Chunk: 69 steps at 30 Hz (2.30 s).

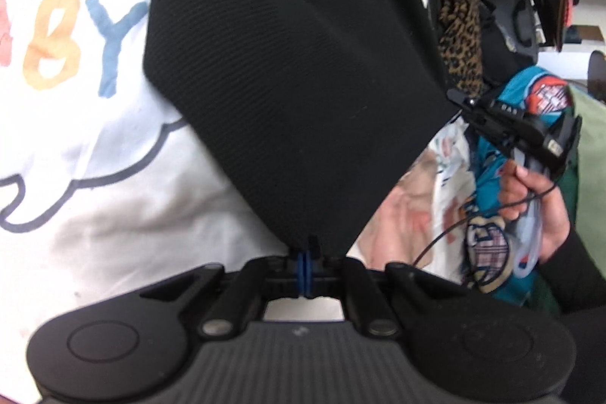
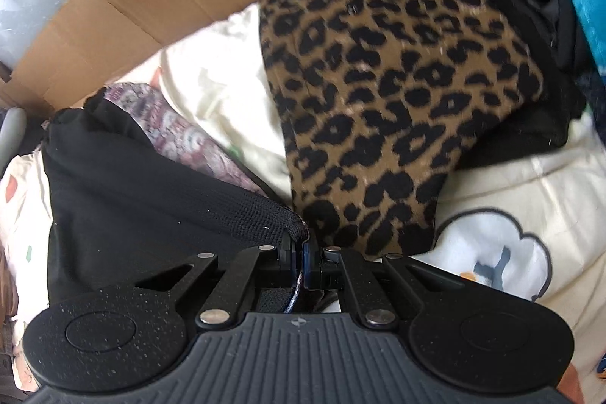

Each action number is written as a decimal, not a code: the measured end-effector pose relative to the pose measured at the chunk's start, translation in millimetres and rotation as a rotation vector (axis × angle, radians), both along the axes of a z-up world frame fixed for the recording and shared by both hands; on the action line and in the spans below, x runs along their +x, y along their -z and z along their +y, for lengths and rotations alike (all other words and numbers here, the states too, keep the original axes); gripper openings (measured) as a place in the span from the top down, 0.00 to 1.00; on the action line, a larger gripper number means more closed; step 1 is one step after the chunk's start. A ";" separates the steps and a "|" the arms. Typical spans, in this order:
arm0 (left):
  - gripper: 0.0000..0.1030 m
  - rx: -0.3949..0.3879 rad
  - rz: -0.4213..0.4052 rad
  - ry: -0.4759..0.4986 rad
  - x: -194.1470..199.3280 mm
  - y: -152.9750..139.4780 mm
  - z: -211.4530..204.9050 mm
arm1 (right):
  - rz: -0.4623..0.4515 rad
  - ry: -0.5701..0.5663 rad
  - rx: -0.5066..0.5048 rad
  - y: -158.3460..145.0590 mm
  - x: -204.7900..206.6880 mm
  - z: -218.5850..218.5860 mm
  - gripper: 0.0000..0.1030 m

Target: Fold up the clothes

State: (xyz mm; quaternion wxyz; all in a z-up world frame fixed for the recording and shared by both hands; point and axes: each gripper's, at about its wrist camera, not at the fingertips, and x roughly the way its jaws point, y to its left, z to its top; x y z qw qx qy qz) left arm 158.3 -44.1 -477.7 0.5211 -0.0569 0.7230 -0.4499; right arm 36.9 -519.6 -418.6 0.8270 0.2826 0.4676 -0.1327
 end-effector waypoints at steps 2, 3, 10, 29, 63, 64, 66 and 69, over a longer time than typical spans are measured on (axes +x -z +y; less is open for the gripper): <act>0.99 -0.004 0.003 -0.006 1.2 -0.9 1.5 | -0.003 0.010 0.016 5.5 -0.3 -2.8 0.98; 0.99 -0.006 -0.002 -0.003 1.5 -1.7 1.3 | -0.004 0.009 0.015 6.6 -0.2 -3.2 0.98; 0.99 -0.008 0.000 0.032 6.4 -10.5 4.3 | -0.003 -0.008 -0.031 1.7 -0.5 -0.1 0.98; 0.71 0.109 -0.025 0.082 18.9 -11.4 2.4 | 0.027 0.076 -0.030 -0.9 -10.0 -10.6 0.73; 0.52 0.173 -0.389 -0.052 140.0 -145.9 -77.4 | -0.250 -0.070 -0.068 -55.9 18.3 40.8 0.56; 0.52 0.176 -0.399 -0.055 142.6 -149.8 -80.9 | -0.259 -0.079 -0.076 -56.7 19.3 43.8 0.56; 0.51 0.177 -0.422 -0.066 148.5 -157.7 -88.2 | -0.275 -0.088 -0.091 -57.8 21.1 48.4 0.56; 0.51 0.177 -0.480 -0.090 159.7 -170.6 -99.2 | -0.295 -0.090 -0.101 -58.7 24.4 51.8 0.56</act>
